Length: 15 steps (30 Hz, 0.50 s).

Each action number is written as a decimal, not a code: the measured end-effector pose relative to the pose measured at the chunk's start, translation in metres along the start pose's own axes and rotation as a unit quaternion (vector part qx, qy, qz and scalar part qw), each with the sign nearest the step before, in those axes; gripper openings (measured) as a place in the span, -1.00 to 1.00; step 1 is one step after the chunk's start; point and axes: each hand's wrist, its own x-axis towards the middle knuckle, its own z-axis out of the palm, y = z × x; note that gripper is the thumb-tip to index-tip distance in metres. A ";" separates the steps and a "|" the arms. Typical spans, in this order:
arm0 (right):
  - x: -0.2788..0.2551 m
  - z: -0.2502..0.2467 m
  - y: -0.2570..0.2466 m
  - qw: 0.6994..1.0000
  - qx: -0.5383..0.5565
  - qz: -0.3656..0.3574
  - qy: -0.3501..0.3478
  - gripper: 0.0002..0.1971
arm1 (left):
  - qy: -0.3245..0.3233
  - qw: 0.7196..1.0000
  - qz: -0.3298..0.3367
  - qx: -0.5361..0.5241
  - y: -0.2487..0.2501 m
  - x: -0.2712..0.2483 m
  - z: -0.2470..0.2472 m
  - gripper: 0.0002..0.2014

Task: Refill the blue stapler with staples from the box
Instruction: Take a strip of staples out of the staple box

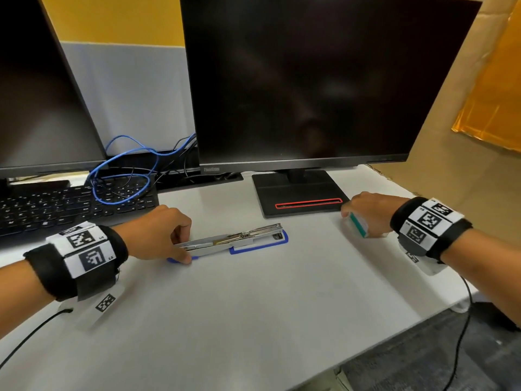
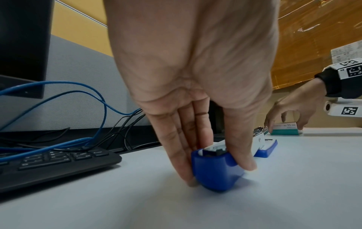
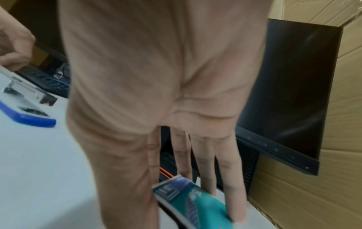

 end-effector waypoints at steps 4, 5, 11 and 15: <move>0.002 -0.005 -0.008 1.000 0.001 -0.002 0.005 -0.22 | -0.004 1.000 -0.004 0.010 0.002 0.001 -0.001 -0.68; 0.002 -0.006 -0.009 1.000 0.000 -0.004 0.005 -0.22 | -0.005 1.000 -0.005 0.013 0.003 0.000 -0.001 -0.68; -0.002 -0.006 -0.009 1.000 0.018 -0.004 0.016 -0.25 | -0.020 0.999 -0.015 0.032 0.006 0.002 -0.003 -0.68; -0.007 -0.010 -0.008 0.999 0.049 -0.012 0.013 -0.33 | -0.040 0.997 -0.025 0.066 0.010 0.003 -0.006 -0.67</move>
